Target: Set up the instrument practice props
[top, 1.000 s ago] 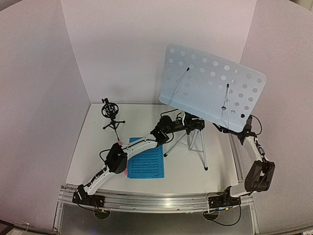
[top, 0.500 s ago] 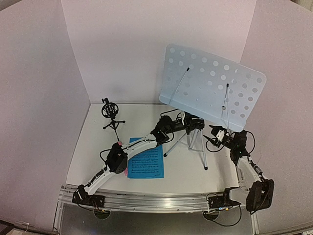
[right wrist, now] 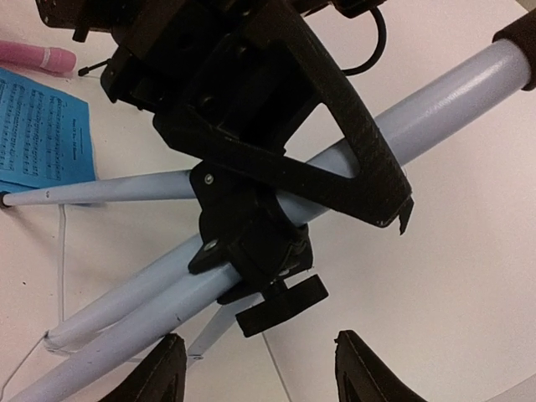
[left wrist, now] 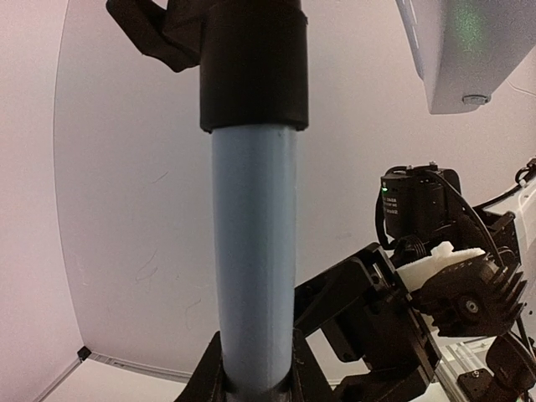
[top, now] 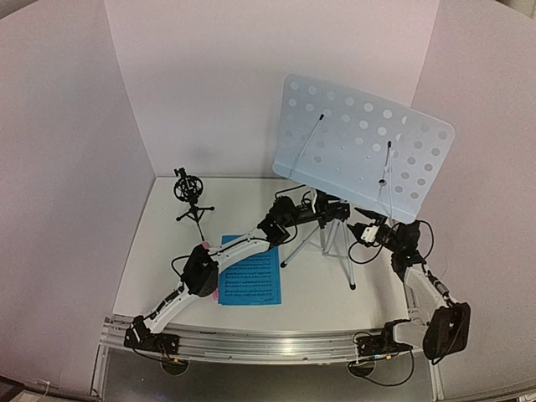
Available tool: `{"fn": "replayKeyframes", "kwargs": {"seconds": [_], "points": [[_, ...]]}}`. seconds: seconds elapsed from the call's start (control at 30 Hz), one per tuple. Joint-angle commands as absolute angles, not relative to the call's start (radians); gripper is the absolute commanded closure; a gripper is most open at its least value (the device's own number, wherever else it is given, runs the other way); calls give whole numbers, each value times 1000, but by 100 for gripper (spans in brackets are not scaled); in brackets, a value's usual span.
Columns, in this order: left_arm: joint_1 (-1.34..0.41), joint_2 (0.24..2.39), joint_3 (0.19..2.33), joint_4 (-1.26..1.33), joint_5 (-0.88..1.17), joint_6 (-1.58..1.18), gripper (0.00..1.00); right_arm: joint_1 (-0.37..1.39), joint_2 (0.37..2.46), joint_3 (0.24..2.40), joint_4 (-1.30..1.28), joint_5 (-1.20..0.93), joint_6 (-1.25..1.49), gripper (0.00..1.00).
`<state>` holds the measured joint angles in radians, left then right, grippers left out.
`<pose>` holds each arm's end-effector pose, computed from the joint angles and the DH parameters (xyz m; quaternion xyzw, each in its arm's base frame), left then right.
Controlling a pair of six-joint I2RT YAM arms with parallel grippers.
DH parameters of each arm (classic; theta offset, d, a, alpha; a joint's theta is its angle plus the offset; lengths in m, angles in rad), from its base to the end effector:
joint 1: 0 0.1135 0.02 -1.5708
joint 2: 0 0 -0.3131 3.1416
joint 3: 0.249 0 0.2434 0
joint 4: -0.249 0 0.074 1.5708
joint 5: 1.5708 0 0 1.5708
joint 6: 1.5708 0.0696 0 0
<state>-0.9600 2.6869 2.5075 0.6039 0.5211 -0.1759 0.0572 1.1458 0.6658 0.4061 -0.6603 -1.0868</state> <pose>0.3539 -0.5659 0.3233 0.4002 0.4015 -0.5545 0.6092 0.2536 0.0573 0.3335 -0.5607 0.4634 -0.1102 0.6773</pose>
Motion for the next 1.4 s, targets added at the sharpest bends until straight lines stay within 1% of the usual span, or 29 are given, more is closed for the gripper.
{"fn": "replayKeyframes", "kwargs": {"seconds": [0.0,0.27,0.67,0.83,0.97,1.13,1.3,1.37], "points": [[-923,2745,2521,547,515,-43,100,80,1183,733,396,-644,-1211,41],[-923,2744,2515,546,511,-48,100,94,1195,808,291,-713,-1229,44],[-922,2745,2510,552,502,-49,100,105,1237,866,191,-741,-1276,58],[-922,2746,2511,556,502,-52,100,112,1252,886,153,-735,-1277,61],[-922,2746,2511,560,502,-54,100,114,1269,910,102,-725,-1290,65],[-922,2743,2509,561,503,-51,100,114,1278,913,85,-720,-1274,76],[-922,2741,2505,566,505,-49,100,115,1278,910,49,-724,-1262,80],[-922,2741,2505,565,508,-49,100,115,1275,922,-2,-722,-1266,81]]}}
